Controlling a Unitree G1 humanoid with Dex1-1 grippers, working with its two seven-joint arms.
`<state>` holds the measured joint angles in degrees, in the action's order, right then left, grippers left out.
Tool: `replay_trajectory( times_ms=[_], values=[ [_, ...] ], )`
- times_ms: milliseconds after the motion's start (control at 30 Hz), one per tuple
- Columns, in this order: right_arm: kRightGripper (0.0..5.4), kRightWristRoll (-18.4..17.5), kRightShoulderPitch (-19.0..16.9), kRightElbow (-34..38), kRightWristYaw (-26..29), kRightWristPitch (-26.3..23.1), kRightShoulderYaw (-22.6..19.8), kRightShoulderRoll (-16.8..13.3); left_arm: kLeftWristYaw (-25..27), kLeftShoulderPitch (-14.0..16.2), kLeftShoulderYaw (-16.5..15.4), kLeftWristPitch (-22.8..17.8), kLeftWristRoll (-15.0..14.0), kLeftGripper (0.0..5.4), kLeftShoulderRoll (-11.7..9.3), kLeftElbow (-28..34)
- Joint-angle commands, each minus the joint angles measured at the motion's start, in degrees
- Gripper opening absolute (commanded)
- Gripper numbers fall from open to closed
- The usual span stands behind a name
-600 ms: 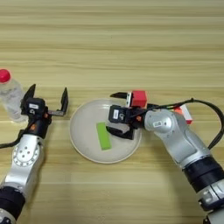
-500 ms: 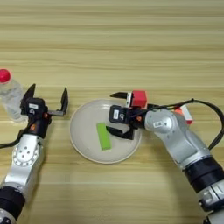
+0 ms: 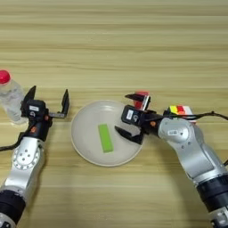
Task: Move the objects on the table
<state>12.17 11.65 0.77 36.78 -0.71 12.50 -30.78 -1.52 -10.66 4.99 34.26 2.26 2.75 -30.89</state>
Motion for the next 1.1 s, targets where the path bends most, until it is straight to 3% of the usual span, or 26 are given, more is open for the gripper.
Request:
replay_trajectory(
  times_ms=[33, 233, 467, 633, 833, 1100],
  values=[
    [5.37, -3.70, -1.71, 4.26, -2.10, -4.31, -3.37, 2.45, -0.23, 0.39, 0.36, -0.74, 0.51, 5.40, 1.51, -0.04],
    [5.37, -9.84, -3.63, 10.67, -1.60, -13.90, -4.19, 5.81, -0.18, 0.43, 0.54, -0.76, 0.40, 5.40, 1.73, 0.13],
    [5.37, -14.09, -5.81, 16.73, -1.89, -25.55, -2.87, 7.84, -0.71, 0.93, 0.56, -0.96, 0.49, 5.40, 1.70, 1.42],
    [5.37, -16.71, -8.23, 21.77, -1.73, -33.14, -1.02, 8.50, -1.03, 2.84, 1.47, -2.05, 0.99, 5.40, 1.79, 7.21],
    [5.37, -17.81, -9.46, 23.86, -2.08, -36.62, 1.29, 8.40, -1.27, 3.10, 1.75, -3.28, 1.08, 5.40, 1.68, 8.31],
    [5.37, -16.05, -9.11, 18.77, -3.94, -34.69, 3.35, 8.39, -1.41, 2.80, 1.80, -3.50, 1.09, 5.40, 1.55, 8.01]
  ],
)
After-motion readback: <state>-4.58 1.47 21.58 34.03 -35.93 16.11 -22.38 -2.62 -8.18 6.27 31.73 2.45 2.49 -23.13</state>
